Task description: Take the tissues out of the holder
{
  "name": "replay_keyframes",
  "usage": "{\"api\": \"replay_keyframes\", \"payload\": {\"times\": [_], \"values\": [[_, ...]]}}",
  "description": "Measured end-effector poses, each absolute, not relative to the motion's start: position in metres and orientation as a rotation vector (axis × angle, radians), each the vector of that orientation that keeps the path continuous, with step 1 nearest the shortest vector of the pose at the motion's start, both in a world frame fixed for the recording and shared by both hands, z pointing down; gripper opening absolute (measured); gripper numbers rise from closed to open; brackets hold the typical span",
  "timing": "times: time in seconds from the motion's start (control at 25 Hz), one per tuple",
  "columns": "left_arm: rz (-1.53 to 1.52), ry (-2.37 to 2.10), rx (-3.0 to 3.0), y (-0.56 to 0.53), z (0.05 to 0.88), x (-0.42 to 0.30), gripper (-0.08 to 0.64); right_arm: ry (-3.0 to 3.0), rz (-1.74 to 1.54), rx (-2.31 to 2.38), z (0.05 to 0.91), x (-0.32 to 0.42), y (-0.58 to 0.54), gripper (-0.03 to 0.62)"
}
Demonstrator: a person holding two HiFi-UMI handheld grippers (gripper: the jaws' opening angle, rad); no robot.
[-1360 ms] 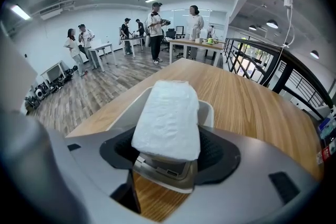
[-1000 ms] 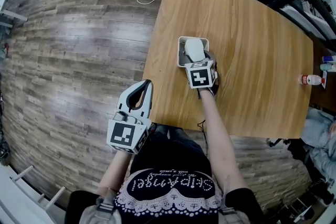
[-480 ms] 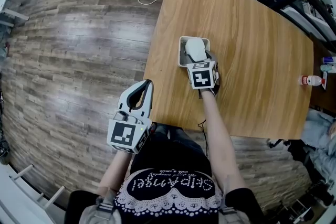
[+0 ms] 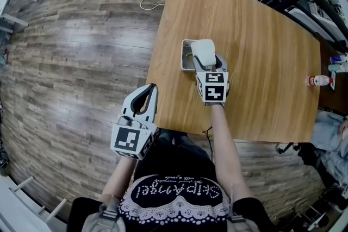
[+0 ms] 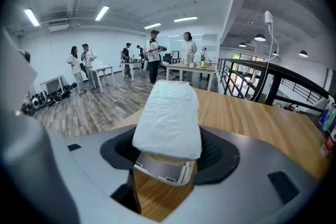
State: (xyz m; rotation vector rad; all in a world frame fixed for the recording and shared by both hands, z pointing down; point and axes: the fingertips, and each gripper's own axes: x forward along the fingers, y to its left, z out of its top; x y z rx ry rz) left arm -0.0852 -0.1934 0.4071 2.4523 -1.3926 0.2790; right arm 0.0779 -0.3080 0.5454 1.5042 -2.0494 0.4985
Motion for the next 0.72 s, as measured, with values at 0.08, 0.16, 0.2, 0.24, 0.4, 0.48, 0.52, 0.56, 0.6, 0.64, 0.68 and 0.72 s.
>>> {"api": "replay_keyframes", "payload": {"times": [0.08, 0.16, 0.2, 0.24, 0.4, 0.48, 0.52, 0.56, 0.6, 0.64, 0.68, 0.72], "values": [[0.275, -1.398, 2.451, -0.193, 0.404, -0.084, 0.006, -2.08, 0.5, 1.561, 0.532, 0.082, -0.298, 0.287], [0.266, -1.387, 2.476, -0.189, 0.401, -0.081, 0.006, -2.098, 0.502, 1.613, 0.52, 0.087, -0.288, 0.287], [0.263, -1.382, 2.487, -0.187, 0.4, -0.08, 0.006, -2.109, 0.503, 1.636, 0.514, 0.089, -0.283, 0.287], [0.261, -1.378, 2.495, -0.185, 0.399, -0.079, 0.006, -2.122, 0.503, 1.656, 0.507, 0.09, -0.278, 0.287], [0.247, -1.368, 2.518, -0.179, 0.392, -0.075, 0.006, -2.167, 0.48, 1.705, 0.478, 0.093, -0.264, 0.287], [0.241, -1.363, 2.529, -0.176, 0.388, -0.072, 0.006, -2.186, 0.468, 1.725, 0.465, 0.094, -0.257, 0.287], [0.238, -1.36, 2.535, -0.175, 0.387, -0.071, 0.006, -2.195, 0.464, 1.738, 0.46, 0.095, -0.252, 0.287], [0.235, -1.358, 2.54, -0.173, 0.386, -0.07, 0.006, -2.202, 0.46, 1.751, 0.455, 0.096, -0.247, 0.287], [0.234, -1.357, 2.545, -0.171, 0.385, -0.07, 0.006, -2.21, 0.458, 1.764, 0.451, 0.096, -0.242, 0.287], [0.232, -1.356, 2.55, -0.169, 0.384, -0.07, 0.006, -2.217, 0.456, 1.775, 0.447, 0.096, -0.237, 0.287], [0.23, -1.353, 2.557, -0.167, 0.382, -0.07, 0.006, -2.224, 0.454, 1.785, 0.443, 0.096, -0.231, 0.287], [0.229, -1.351, 2.564, -0.165, 0.381, -0.07, 0.006, -2.23, 0.451, 1.792, 0.439, 0.096, -0.226, 0.287]]}}
